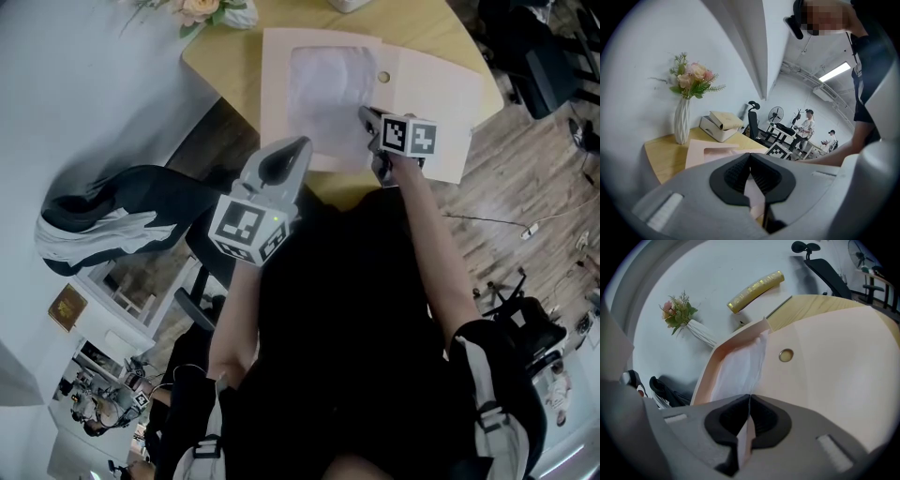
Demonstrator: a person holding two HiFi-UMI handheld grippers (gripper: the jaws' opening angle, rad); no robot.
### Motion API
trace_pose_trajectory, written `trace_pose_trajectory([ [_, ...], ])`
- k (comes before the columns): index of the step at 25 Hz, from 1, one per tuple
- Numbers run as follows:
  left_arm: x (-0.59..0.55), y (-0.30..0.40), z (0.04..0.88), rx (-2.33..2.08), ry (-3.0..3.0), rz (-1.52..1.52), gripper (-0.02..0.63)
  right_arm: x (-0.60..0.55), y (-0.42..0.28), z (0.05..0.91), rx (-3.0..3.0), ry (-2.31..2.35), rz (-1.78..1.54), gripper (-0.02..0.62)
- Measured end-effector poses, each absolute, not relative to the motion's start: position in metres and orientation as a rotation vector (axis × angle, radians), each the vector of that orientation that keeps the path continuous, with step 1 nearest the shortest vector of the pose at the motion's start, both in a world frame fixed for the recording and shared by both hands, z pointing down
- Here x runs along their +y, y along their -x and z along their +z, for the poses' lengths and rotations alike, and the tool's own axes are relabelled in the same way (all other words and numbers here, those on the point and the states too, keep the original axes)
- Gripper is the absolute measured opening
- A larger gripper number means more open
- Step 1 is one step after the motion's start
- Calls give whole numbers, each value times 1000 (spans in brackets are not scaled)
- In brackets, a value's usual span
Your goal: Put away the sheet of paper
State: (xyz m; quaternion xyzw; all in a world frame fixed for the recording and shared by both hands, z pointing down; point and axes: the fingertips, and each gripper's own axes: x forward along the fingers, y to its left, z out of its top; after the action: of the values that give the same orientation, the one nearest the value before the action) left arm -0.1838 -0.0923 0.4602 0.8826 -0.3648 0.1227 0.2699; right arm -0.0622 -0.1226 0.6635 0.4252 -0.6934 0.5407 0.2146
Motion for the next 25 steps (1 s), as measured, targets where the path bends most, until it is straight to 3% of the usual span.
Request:
trace_pose_trajectory([
  [18,-75,181,454,-1108,-2326,324,8,-126,75,665,-1964,-1118,1544,3],
  [25,-60,170,450,-1176,-2290,320,8,-123,75,661,-2005,-1040,1536,35],
])
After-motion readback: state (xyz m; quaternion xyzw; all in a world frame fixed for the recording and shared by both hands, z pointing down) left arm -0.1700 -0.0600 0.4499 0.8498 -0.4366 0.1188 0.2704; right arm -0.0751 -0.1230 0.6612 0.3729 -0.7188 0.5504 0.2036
